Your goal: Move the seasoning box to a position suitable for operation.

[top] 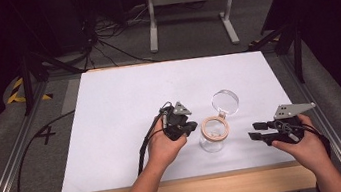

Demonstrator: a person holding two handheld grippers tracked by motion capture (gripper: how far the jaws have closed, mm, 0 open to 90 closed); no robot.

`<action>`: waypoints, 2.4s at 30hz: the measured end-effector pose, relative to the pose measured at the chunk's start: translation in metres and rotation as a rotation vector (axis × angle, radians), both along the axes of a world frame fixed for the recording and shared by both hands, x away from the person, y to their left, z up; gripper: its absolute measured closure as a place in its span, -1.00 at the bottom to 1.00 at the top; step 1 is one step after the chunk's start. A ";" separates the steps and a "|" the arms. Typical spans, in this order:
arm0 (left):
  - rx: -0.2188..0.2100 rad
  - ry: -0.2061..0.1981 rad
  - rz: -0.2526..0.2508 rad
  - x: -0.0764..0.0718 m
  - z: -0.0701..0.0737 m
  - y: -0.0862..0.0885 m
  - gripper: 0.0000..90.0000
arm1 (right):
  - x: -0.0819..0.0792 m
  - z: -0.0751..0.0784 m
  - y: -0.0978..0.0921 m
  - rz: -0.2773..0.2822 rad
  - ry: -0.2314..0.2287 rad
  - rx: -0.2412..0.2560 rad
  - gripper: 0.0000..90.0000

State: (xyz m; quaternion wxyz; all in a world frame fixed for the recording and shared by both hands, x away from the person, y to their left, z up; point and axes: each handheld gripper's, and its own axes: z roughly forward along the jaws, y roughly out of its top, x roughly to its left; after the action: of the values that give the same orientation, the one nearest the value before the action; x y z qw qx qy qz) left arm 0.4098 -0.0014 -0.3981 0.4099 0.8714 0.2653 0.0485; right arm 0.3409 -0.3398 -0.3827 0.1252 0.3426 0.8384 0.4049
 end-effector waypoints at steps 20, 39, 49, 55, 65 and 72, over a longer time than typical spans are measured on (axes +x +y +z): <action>0.069 0.046 -0.048 -0.002 -0.024 -0.011 0.99 | -0.002 0.000 0.002 0.005 0.033 0.041 0.27; 0.087 0.062 -0.129 -0.019 -0.023 -0.027 0.97 | -0.002 -0.001 0.004 0.022 0.041 0.026 0.26; 0.087 0.052 -0.187 -0.026 -0.023 -0.040 0.94 | -0.002 -0.001 0.004 0.025 0.043 0.024 0.26; 0.095 0.056 -0.203 -0.029 -0.023 -0.045 0.95 | -0.002 0.000 0.003 0.025 0.041 0.023 0.26; 0.054 0.072 -0.186 -0.028 -0.018 -0.041 0.91 | -0.004 0.004 0.000 0.022 0.033 0.024 0.32; 0.022 0.076 -0.145 -0.023 0.003 -0.026 0.91 | -0.008 0.013 -0.004 0.013 0.039 0.039 0.57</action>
State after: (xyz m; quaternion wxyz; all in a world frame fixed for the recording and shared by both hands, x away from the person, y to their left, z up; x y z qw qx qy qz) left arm 0.3866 -0.0274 -0.3955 0.3924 0.8939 0.2163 -0.0114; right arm 0.3327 -0.3438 -0.3693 0.0994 0.3473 0.8348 0.4154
